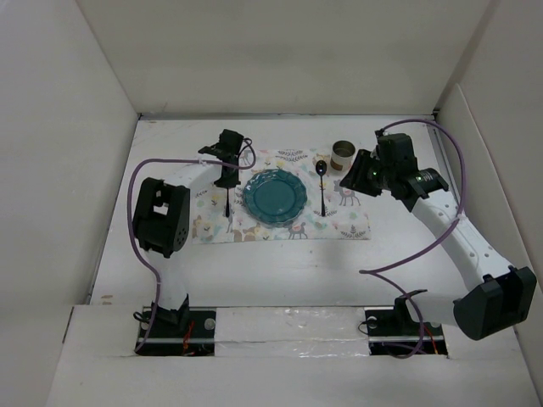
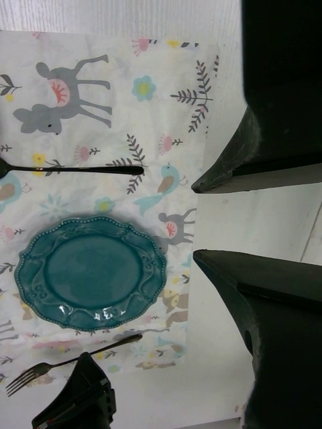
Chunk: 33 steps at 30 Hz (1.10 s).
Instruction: Set the dinner table for one person
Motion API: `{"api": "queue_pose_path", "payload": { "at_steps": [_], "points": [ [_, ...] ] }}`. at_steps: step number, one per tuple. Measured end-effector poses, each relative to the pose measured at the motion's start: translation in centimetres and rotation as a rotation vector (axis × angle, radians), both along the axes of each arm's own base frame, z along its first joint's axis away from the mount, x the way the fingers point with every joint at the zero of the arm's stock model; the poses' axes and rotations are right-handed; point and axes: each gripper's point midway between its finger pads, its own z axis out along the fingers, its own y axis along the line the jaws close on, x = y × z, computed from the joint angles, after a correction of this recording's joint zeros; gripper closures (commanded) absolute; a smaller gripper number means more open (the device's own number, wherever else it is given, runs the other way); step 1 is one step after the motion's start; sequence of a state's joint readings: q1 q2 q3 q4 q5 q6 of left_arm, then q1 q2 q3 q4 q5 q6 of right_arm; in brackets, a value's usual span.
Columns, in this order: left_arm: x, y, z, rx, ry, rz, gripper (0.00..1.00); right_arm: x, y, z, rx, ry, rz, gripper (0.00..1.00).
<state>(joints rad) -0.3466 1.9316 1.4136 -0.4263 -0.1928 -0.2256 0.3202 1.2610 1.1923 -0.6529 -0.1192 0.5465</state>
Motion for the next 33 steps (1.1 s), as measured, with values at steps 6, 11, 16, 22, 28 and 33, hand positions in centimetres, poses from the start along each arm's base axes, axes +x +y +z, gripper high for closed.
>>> {"api": "queue_pose_path", "payload": {
  "at_steps": [6, 11, 16, 22, 28, 33],
  "points": [
    [0.4, -0.2, 0.1, -0.010, -0.014, -0.004, 1.00, -0.1, 0.0, -0.1, -0.001, 0.003, 0.000, 0.55],
    [0.4, -0.2, -0.6, -0.006, -0.001, -0.005, 1.00, 0.0, -0.1, -0.1, -0.004, 0.003, -0.005, 0.55],
    [-0.1, 0.0, -2.0, 0.010, 0.031, -0.001, 1.00, 0.1, -0.6, -0.2, -0.009, 0.005, -0.016, 0.55],
    [-0.3, 0.3, -2.3, 0.025, 0.040, 0.006, 0.71, 0.3, -0.8, -0.3, -0.014, 0.007, -0.020, 0.55],
    [-0.5, 0.9, -0.5, 0.044, 0.018, 0.029, 0.53, 0.7, -0.6, 0.2, -0.011, 0.008, -0.015, 0.96],
    [1.3, 0.7, 7.9, -0.002, -0.145, 0.056, 0.54, 1.9, 0.1, 2.8, 0.017, -0.036, -0.008, 1.00]
  ]
}}
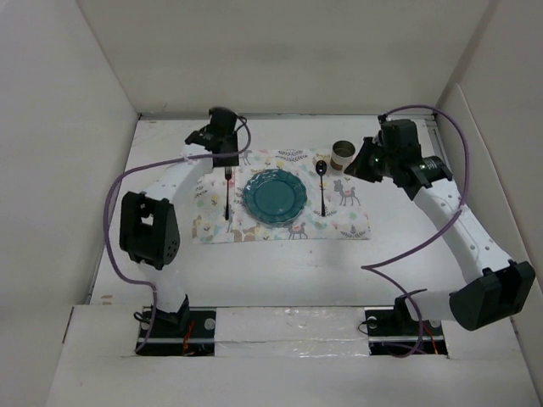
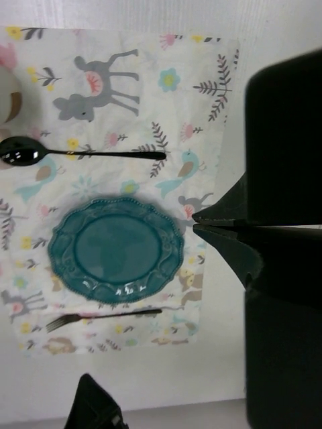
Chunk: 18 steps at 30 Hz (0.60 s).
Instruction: Set the dinner table for one person
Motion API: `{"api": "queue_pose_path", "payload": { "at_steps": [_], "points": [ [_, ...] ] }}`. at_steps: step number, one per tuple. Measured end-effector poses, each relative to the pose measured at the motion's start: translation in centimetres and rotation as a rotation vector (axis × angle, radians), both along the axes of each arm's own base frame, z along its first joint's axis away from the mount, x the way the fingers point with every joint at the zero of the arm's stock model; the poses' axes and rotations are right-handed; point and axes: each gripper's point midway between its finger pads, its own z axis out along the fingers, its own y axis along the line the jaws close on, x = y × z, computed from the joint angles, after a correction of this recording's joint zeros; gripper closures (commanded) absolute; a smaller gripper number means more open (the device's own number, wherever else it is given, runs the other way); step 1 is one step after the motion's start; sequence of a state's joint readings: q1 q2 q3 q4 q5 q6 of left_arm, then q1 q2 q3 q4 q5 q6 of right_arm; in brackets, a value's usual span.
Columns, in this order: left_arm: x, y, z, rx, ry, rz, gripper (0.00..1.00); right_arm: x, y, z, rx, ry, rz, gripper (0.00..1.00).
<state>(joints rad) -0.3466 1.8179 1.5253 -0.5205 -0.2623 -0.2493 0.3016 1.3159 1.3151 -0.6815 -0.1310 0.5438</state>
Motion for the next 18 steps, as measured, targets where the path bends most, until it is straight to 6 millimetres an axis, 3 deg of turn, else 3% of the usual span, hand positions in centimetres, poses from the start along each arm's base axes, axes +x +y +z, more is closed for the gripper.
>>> {"api": "queue_pose_path", "payload": {
  "at_steps": [2, 3, 6, 8, 11, 13, 15, 18],
  "points": [
    [1.1, -0.4, 5.7, -0.055, -0.124, 0.014, 0.53, 0.5, 0.2, 2.2, 0.017, -0.047, 0.000, 1.00],
    [1.3, -0.6, 8.8, -0.088, -0.190, 0.021, 0.53, 0.8, 0.3, 3.6, 0.027, -0.076, 0.000, 0.95],
    [0.6, -0.8, 19.0, -0.214, -0.407, 0.030, 0.44, 1.5, 0.5, 9.3, 0.073, -0.206, -0.015, 0.68],
    [-1.7, -0.3, 25.4, -0.295, -0.551, 0.032, 0.38, 1.4, 0.2, 13.8, 0.110, -0.319, -0.035, 0.61],
    [-6.7, 1.5, 33.5, -0.396, -0.759, 0.043, 0.34, -0.1, -1.3, 20.1, 0.155, -0.496, -0.091, 0.52],
    [-10.4, 3.3, 37.6, -0.443, -0.885, 0.067, 0.33, -1.9, -2.8, 24.0, 0.182, -0.618, -0.144, 0.46],
    [-12.9, 4.9, 40.0, -0.467, -0.968, 0.099, 0.34, -3.6, -4.4, 27.0, 0.203, -0.718, -0.199, 0.43],
    [-15.6, 6.6, 42.3, -0.489, -1.059, 0.132, 0.29, -5.0, -5.6, 29.1, 0.223, -0.793, -0.241, 0.40]
  ]
}}
